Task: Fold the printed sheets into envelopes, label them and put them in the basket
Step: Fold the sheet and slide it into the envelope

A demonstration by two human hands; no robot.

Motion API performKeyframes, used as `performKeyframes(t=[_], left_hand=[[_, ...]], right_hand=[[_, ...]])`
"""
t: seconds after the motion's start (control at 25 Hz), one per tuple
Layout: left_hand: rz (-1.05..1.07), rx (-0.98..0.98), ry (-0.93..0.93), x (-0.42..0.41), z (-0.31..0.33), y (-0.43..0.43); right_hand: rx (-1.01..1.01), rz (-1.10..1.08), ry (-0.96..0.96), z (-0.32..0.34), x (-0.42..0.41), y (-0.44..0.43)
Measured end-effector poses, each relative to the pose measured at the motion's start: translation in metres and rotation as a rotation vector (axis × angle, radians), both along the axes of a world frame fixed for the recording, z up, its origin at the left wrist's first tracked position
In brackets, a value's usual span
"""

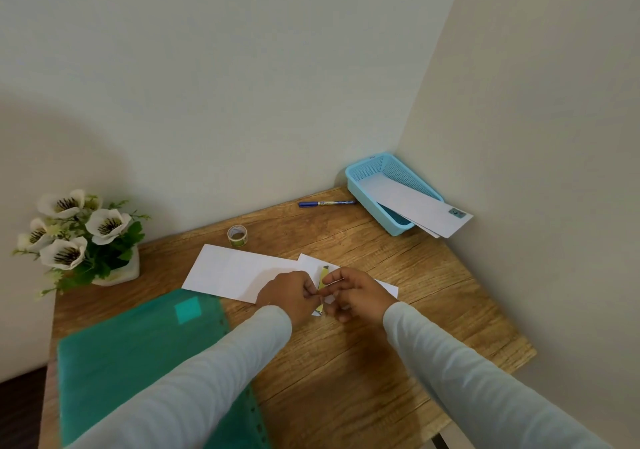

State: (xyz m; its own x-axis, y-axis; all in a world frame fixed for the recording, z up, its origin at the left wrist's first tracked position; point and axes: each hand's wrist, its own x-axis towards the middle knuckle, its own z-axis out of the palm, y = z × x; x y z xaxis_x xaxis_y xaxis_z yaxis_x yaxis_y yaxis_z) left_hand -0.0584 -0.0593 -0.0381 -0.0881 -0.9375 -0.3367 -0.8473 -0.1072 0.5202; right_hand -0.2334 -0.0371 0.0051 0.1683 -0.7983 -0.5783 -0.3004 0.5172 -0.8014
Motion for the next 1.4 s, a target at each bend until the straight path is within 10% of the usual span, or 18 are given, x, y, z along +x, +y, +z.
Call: performKeyframes(t=[0.24, 0.52, 1.4], left_hand=[[0.018, 0.026, -0.007, -0.011, 0.001, -0.001], [0.05, -0.047, -0.016, -0.002, -0.003, 0.002], [0.172, -0.014, 0.248, 0.017, 0.004, 0.0]], right_hand=[[-0.005, -0.034, 0.03, -0.001, -0.008, -0.008], [-0.326, 0.363, 1.005, -0.011, -0.02, -0.015], [-0.273, 0.11, 0.669, 0.022, -0.042, -0.02]])
